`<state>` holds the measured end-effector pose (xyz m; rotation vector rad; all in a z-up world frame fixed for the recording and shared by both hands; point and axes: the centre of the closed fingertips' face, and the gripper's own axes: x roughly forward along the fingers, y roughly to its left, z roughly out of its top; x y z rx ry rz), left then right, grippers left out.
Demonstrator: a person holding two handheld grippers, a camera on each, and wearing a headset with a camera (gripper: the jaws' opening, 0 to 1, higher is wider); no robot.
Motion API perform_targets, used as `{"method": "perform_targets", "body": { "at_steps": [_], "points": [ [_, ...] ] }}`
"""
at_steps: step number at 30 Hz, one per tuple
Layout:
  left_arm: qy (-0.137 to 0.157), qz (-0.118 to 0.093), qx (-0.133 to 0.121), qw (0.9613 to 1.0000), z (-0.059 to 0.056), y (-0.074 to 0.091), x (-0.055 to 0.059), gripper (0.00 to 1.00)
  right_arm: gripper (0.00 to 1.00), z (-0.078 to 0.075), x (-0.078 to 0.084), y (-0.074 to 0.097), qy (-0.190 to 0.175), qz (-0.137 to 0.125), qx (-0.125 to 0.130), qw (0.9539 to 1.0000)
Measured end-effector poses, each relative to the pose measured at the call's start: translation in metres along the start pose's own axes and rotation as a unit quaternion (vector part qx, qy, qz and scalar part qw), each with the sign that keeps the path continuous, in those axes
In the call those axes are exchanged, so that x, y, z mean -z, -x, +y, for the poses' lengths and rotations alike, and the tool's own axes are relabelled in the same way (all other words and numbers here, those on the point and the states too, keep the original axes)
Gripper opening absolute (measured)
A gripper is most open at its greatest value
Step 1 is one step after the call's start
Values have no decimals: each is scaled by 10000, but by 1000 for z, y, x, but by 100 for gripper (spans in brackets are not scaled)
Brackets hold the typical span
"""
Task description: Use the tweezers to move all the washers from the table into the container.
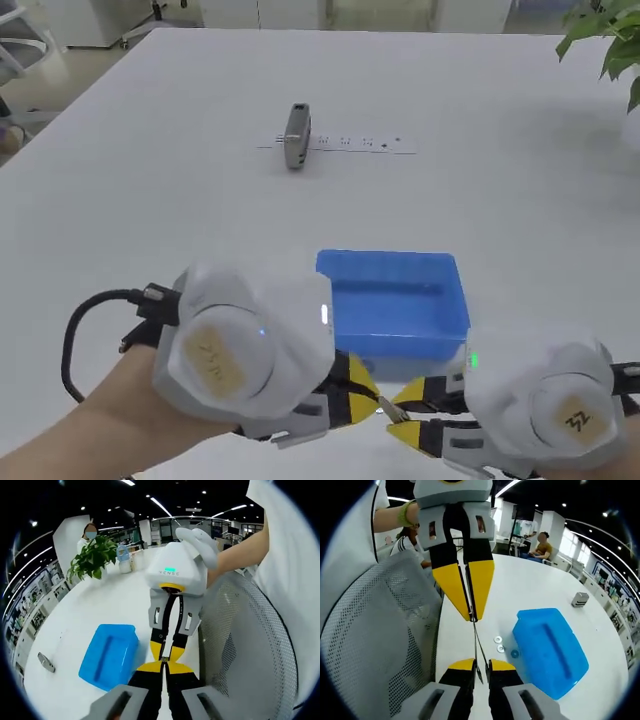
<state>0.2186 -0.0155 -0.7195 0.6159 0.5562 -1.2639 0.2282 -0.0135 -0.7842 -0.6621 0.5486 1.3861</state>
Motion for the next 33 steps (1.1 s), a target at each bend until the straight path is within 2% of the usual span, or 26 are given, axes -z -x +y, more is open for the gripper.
{"method": "perform_targets", "body": {
  "at_steps": [3, 9, 12, 18, 21, 27, 33],
  "points": [
    [-63, 88, -23, 9999, 4, -1, 1, 0, 6, -5, -1, -3, -24, -48, 55, 10000],
    [-76, 137, -16, 9999, 8, -3, -1, 0, 6, -8, -2, -7, -207, -211, 58, 9995],
    [-114, 241, 8, 9996, 9, -7, 1, 0, 6, -8, 0, -9, -315, -231, 41, 9992],
    [-106, 205, 78, 9997, 12, -10, -5, 0, 6, -12, 2, -6, -572, -366, 46, 9977],
    [-123, 215, 111, 9996, 15, -12, -9, 0, 7, -13, 2, -5, -604, -369, 46, 9975],
    [-169, 281, 183, 9993, 18, -14, -10, 0, 5, -16, -9, 3, -651, -623, 46, 9959],
    [-189, 276, 216, 9992, 20, -14, -12, 0, 4, -18, -9, 2, -645, -638, 24, 9959]
  ]
}}
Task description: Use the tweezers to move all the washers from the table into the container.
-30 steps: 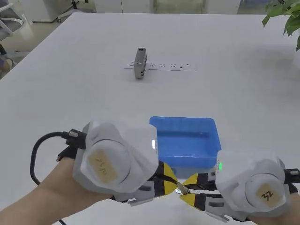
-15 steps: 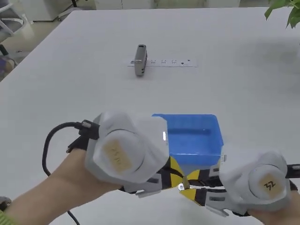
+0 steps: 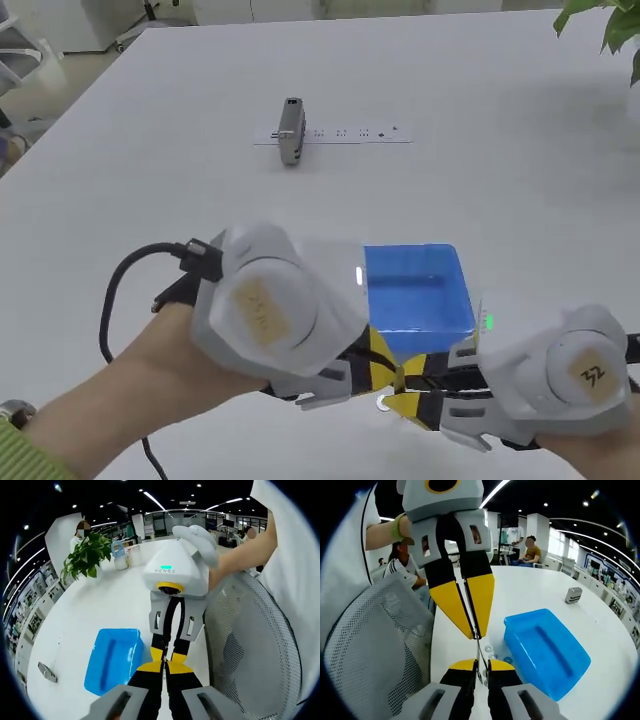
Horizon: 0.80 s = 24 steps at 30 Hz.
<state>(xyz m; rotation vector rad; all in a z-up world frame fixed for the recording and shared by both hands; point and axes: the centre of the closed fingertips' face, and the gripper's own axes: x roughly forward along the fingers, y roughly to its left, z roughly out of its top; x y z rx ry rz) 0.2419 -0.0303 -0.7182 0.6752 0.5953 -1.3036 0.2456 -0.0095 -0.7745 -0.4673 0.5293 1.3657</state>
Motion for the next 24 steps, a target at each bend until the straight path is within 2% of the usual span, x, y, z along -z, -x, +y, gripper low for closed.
{"method": "perform_targets", "body": {
  "at_steps": [4, 6, 8, 10, 12, 14, 16, 18, 19, 21, 22, 23, 24],
  "points": [
    [10, -5, -6, 10000, 2, 0, -1, 0, 4, -3, -1, 1, -8, -59, 58, 10000],
    [35, 51, 48, 10000, 1, -3, 2, 0, 5, -2, 3, -1, -94, -2, -8, 10000],
    [45, 145, 95, 9998, 0, -8, 8, 0, 5, -1, 3, -2, -183, -68, -45, 9998],
    [34, 145, 96, 9998, -1, -8, 8, 0, 4, 0, 4, -2, -144, -26, -61, 9999],
    [107, 59, 61, 9999, 0, -8, 6, 0, 3, -1, 4, -2, -130, -4, -32, 9999],
    [545, -278, 6, 9981, 2, -6, 2, 0, 3, -2, 5, -1, -189, -3, -18, 9998],
    [784, -429, -82, 9960, 6, -2, 4, 0, 2, -7, 6, 1, -402, -49, 83, 9991],
    [1066, -638, -207, 9920, 8, 3, 7, 2, 2, -11, 6, 3, -728, -133, 133, 9972],
    [1307, -782, -330, 9878, 9, 7, 10, 7, 2, -14, 7, 4, -964, -225, 178, 9949],
    [1629, -923, -442, 9813, 8, 13, 17, 18, 2, -17, 7, 6, -1229, -342, 227, 9916],
    [1824, -1007, -584, 9763, 9, 18, 23, 22, 2, -20, 8, 7, -1465, -415, 251, 9880],
    [1932, -1057, -691, 9730, 9, 21, 27, 25, 2, -21, 9, 9, -1564, -462, 288, 9862],
    [2112, -1164, -827, 9670, 9, 27, 31, 30, 2, -24, 9, 11, -1720, -526, 335, 9831]
  ]
}}
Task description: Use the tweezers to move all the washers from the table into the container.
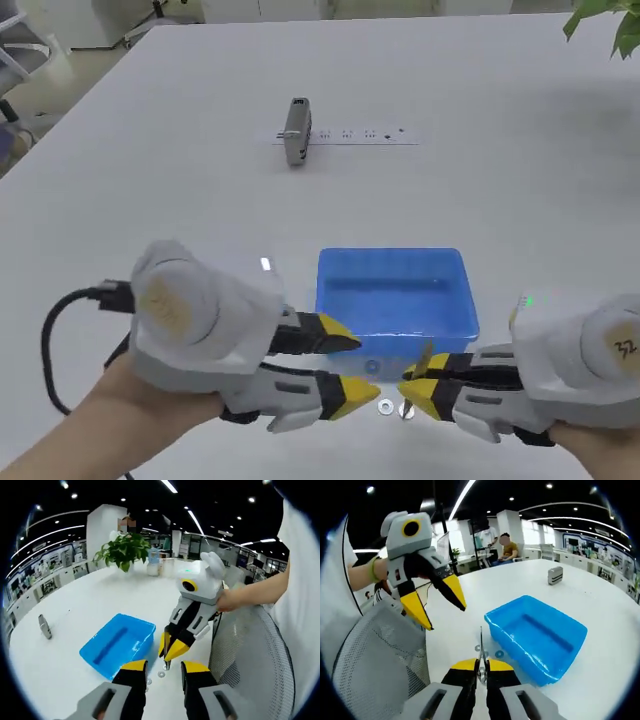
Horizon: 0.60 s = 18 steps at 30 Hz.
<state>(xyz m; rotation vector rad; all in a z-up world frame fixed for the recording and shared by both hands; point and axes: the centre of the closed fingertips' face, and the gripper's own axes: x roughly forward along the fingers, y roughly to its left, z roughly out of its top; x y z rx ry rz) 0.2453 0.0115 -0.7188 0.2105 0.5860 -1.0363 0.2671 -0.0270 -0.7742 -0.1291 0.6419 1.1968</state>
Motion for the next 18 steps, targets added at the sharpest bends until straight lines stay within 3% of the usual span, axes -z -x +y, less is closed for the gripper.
{"method": "perform_targets", "body": {
  "at_steps": [5, 10, 12, 18],
  "points": [
    [604, -568, -462, 9955, 2, 23, 6, 50, 2, -3, -19, 14, -496, -450, -34, 9978],
    [662, -779, -918, 9905, 2, 39, 12, 54, 2, -4, -37, 31, -404, -566, 31, 9976],
    [708, -910, -1163, 9865, 4, 44, 12, 58, 2, -4, -46, 37, -340, -632, 59, 9974],
    [1005, -1306, -1460, 9755, 3, 55, 5, 72, 2, -20, -70, 51, -165, -744, 392, 9963]
  ]
}}
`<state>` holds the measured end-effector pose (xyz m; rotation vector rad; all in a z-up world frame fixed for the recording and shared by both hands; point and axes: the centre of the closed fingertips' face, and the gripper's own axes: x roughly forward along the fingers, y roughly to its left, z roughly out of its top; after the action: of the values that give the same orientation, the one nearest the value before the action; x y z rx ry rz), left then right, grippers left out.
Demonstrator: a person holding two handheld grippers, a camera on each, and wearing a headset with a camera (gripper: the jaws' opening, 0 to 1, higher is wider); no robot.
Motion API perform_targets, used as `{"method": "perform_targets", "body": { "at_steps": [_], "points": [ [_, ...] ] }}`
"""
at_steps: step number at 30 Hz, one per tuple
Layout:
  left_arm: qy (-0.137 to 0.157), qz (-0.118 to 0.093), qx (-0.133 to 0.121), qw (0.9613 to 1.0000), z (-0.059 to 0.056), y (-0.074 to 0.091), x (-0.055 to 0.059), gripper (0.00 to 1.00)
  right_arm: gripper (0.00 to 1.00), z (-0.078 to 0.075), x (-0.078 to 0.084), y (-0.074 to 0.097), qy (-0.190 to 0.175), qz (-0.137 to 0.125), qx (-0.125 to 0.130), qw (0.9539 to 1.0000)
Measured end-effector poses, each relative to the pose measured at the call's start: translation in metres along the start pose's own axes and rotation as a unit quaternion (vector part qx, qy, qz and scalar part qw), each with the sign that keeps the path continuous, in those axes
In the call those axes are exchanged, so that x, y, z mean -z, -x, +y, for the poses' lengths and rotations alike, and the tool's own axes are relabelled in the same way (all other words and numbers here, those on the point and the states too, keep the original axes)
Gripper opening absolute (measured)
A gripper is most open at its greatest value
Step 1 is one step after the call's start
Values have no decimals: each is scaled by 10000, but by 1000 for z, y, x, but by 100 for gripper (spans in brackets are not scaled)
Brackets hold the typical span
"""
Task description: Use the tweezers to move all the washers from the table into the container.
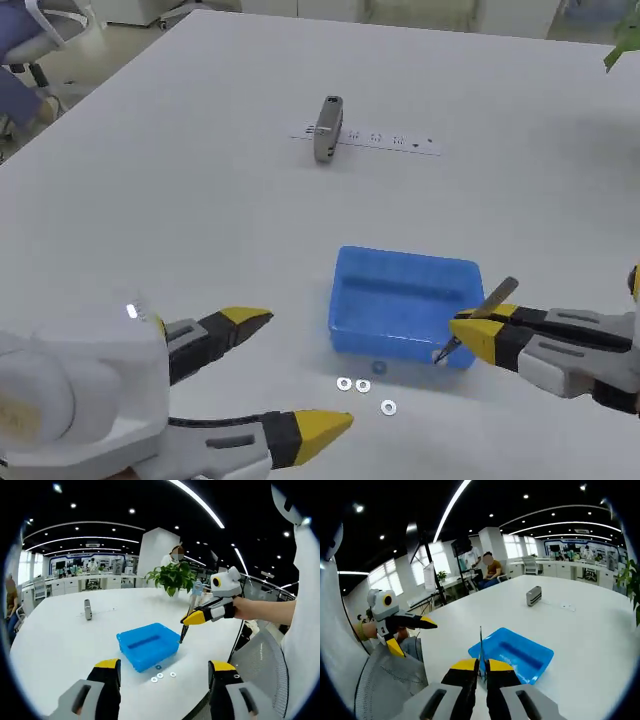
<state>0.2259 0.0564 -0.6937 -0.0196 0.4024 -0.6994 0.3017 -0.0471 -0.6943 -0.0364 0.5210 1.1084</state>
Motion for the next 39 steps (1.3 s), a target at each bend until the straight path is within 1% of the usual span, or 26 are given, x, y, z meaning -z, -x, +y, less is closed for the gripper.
{"method": "perform_targets", "body": {
  "at_steps": [3, 4, 5, 6, 8, 11, 12, 13, 15, 19, 20, 22, 23, 25, 28, 32, 33, 37, 39],
  "points": [
    [44, -86, -154, 9998, 7, 5, -3, 81, 2, -11, -8, -1, 80, -30, 187, 9998],
    [36, -145, -238, 9996, 12, 8, -6, 83, 2, -18, -9, -2, 117, -4, 296, 9995],
    [41, -186, -295, 9994, 14, 9, -8, 86, 2, -23, -9, -3, 113, 10, 399, 9991],
    [59, -247, -404, 9989, 19, 11, -11, 88, 2, -30, -9, -6, 101, 28, 504, 9987],
    [120, -322, -510, 9981, 24, 15, -14, 93, 3, -39, -8, -11, 55, 25, 624, 9980],
    [169, -438, -695, 9965, 30, 21, -17, 98, 2, -49, -3, -19, 107, 114, 752, 9970],
    [171, -461, -722, 9962, 30, 23, -18, 99, 3, -51, -1, -21, 133, 147, 777, 9968],
    [183, -493, -799, 9954, 32, 25, -19, 99, 3, -55, 2, -25, 97, 159, 824, 9964],
    [215, -535, -862, 9946, 33, 28, -19, 99, 3, -60, 6, -30, 56, 159, 837, 9963],
    [267, -523, -951, 9937, 37, 32, -17, 99, 3, -74, 16, -41, -186, 104, 980, 9950],
    [261, -515, -984, 9935, 38, 33, -16, 99, 3, -76, 18, -42, -197, 102, 1001, 9947],
    [284, -522, -1028, 9929, 41, 36, -15, 99, 3, -77, 21, -46, -341, 90, 975, 9946],
    [312, -541, -1063, 9924, 42, 37, -15, 99, 3, -78, 23, -47, -325, 73, 988, 9946],
    [342, -554, -1108, 9917, 44, 38, -15, 99, 3, -79, 26, -50, -295, 127, 998, 9945],
    [360, -522, -1165, 9912, 48, 40, -12, 99, 3, -80, 34, -53, -189, 255, 1030, 9942],
    [365, -484, -1181, 9911, 49, 40, -11, 99, 3, -80, 38, -55, -55, 319, 1040, 9940],
    [356, -477, -1192, 9911, 49, 41, -10, 99, 3, -80, 36, -54, -22, 259, 1046, 9942],
    [381, -466, -1183, 9911, 49, 39, -10, 99, 3, -79, 35, -54, 80, 281, 1038, 9942],
    [357, -455, -1172, 9914, 49, 39, -10, 99, 3, -76, 27, -50, 25, 92, 1032, 9946]
  ]
}}
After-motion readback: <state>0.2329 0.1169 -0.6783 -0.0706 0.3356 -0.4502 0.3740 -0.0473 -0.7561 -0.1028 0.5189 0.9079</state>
